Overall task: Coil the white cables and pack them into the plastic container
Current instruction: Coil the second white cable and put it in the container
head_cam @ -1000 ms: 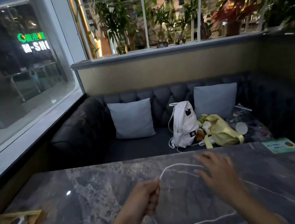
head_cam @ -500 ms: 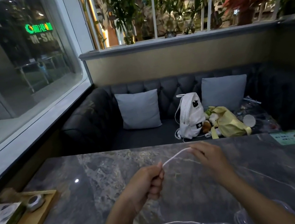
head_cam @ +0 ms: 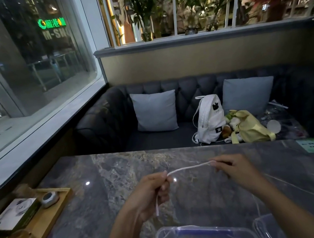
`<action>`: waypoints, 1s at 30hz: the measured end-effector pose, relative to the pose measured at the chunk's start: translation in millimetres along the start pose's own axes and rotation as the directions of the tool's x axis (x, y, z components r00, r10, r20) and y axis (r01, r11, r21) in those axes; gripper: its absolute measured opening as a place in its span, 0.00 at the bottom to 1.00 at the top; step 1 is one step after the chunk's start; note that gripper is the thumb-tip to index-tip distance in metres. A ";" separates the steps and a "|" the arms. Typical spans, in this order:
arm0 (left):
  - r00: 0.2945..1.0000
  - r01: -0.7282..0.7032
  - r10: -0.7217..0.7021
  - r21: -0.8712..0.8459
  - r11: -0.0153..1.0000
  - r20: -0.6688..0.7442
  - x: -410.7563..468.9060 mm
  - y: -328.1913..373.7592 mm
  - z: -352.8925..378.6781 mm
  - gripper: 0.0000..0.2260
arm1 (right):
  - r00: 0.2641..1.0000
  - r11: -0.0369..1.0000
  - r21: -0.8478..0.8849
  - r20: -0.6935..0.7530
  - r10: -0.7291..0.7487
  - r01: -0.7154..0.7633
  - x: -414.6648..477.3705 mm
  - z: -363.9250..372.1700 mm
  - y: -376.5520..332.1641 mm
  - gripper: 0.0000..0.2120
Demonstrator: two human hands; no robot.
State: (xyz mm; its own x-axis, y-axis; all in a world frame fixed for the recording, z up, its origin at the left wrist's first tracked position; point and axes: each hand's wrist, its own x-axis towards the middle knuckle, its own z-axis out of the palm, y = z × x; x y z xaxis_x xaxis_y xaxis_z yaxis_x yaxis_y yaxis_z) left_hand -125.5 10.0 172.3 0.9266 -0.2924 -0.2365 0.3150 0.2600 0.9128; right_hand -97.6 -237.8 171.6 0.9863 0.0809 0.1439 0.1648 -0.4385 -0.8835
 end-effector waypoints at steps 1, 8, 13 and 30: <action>1.000 -0.006 0.008 -0.113 0.994 0.013 -0.3 -0.2 -2.8 0.09 | 1.000 0.999 0.046 0.020 0.007 -0.008 -1.3 -0.3 0.2 0.08; 0.997 -0.071 0.082 -0.507 0.859 -0.001 -9.1 7.0 -20.6 0.07 | 0.994 0.921 0.389 -0.083 0.069 -0.031 -8.1 -4.1 7.8 0.13; 0.983 0.080 -0.013 -0.365 0.928 0.182 -16.6 2.2 -17.2 0.12 | 0.965 0.997 0.075 -0.261 -0.008 0.028 -3.8 11.4 8.4 0.09; 0.994 0.110 -0.108 -0.267 0.957 0.023 -10.6 -21.0 -30.3 0.06 | 0.887 0.942 -0.259 -0.354 -0.297 0.212 -9.8 22.7 2.0 0.08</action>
State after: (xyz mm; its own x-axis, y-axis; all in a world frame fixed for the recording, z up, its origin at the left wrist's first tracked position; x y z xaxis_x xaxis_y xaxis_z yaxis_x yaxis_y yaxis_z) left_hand -135.7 35.6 145.5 0.8823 -0.3394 -0.3261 0.4584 0.4624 0.7590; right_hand -107.2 -219.1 158.3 0.8288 -0.1147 0.5476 0.3669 -0.6275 -0.6868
